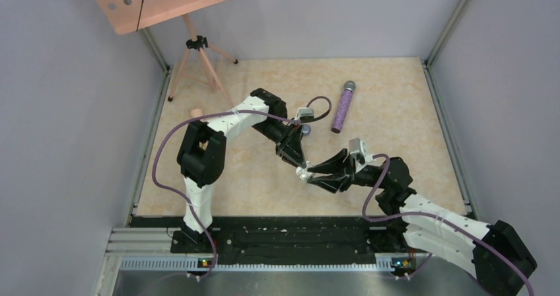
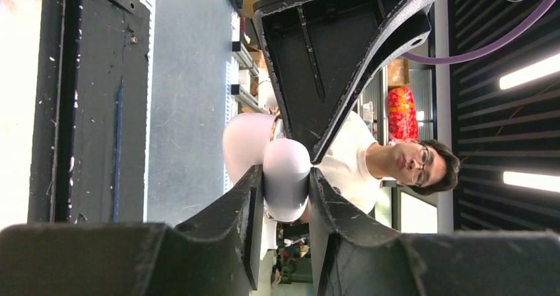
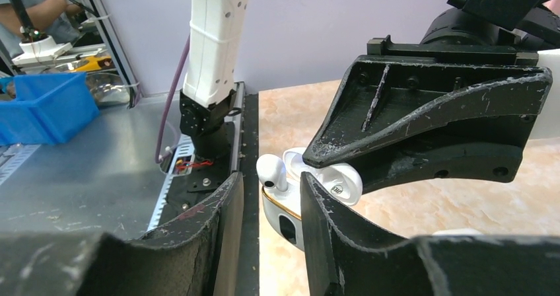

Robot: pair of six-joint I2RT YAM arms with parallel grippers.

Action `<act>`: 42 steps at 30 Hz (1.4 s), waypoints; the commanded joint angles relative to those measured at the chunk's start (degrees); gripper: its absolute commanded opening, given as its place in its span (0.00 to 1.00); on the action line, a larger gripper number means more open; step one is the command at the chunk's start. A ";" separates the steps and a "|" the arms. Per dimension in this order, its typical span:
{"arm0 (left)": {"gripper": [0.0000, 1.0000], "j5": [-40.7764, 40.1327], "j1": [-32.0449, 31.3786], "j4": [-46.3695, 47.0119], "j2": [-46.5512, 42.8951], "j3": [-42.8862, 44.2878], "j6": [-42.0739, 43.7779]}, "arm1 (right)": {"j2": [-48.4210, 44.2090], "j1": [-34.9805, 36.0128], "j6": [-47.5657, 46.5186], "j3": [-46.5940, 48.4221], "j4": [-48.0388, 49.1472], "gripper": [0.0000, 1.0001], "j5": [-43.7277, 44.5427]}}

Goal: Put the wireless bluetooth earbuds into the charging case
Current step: Place the earbud in the charging case.

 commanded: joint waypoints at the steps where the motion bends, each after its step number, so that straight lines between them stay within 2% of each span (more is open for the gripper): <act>1: 0.00 2.88 -0.22 -2.32 -0.33 2.29 1.80 | -1.77 0.49 0.21 1.52 -1.56 0.37 0.31; 9: 0.00 3.38 0.03 -2.80 0.88 3.30 1.84 | -4.73 0.47 1.47 1.61 -2.64 0.34 1.20; 20: 0.00 4.87 3.01 -2.79 5.80 5.62 1.40 | -11.84 0.42 -0.55 1.57 -10.83 0.33 6.81; 28: 0.00 4.27 5.26 -2.82 8.45 8.98 0.97 | -8.69 0.44 -0.92 3.58 -13.90 0.32 8.40; 37: 0.00 2.35 6.27 -2.83 10.50 14.54 -1.92 | -4.92 0.38 -0.81 10.17 -20.56 0.29 9.16; 39: 0.00 2.31 6.35 -2.82 10.81 15.21 -2.36 | -3.99 0.36 -1.15 12.28 -24.68 0.22 9.57; 42: 0.00 2.46 6.42 -2.80 10.98 15.83 -2.79 | -2.19 0.35 -1.79 15.64 -29.75 0.00 9.54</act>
